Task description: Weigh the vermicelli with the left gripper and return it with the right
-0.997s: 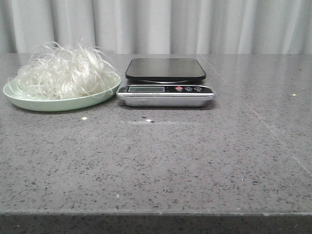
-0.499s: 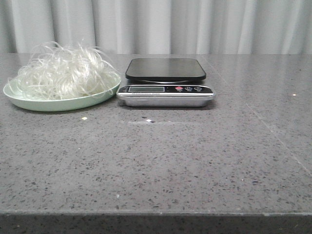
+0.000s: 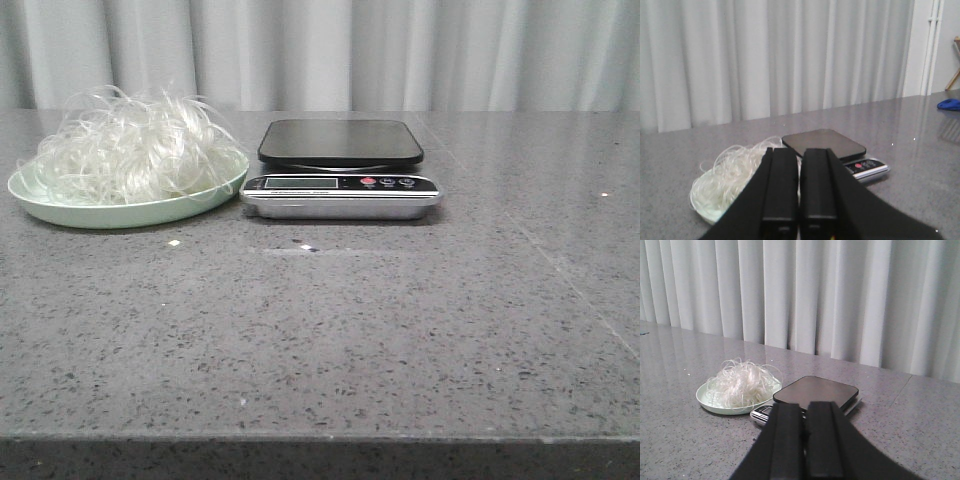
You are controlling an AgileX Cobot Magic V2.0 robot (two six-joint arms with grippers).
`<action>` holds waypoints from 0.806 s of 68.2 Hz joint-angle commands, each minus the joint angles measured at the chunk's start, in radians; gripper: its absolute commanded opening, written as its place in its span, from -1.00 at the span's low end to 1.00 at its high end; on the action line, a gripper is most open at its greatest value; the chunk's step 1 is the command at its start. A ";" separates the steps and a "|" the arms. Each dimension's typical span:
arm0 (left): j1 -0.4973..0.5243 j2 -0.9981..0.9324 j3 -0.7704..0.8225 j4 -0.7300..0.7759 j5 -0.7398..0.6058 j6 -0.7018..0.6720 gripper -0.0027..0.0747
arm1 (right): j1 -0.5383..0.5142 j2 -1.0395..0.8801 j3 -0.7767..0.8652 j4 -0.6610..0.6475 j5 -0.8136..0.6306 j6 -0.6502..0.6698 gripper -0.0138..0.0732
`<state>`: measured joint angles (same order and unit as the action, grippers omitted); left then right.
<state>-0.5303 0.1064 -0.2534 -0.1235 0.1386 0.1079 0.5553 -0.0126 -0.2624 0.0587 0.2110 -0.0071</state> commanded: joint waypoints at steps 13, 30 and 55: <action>0.226 -0.011 0.157 -0.002 -0.119 -0.004 -0.60 | -0.005 -0.007 -0.024 -0.013 -0.087 -0.011 -0.32; 0.478 -0.135 0.264 0.003 -0.139 -0.007 -0.60 | -0.005 -0.007 -0.024 -0.013 -0.087 -0.011 -0.32; 0.580 -0.132 0.263 0.005 -0.139 -0.009 -0.60 | -0.005 -0.007 -0.024 -0.013 -0.086 -0.011 -0.32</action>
<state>0.0460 -0.0039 0.0028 -0.1172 0.0874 0.1079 0.5553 -0.0126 -0.2624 0.0572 0.2070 -0.0071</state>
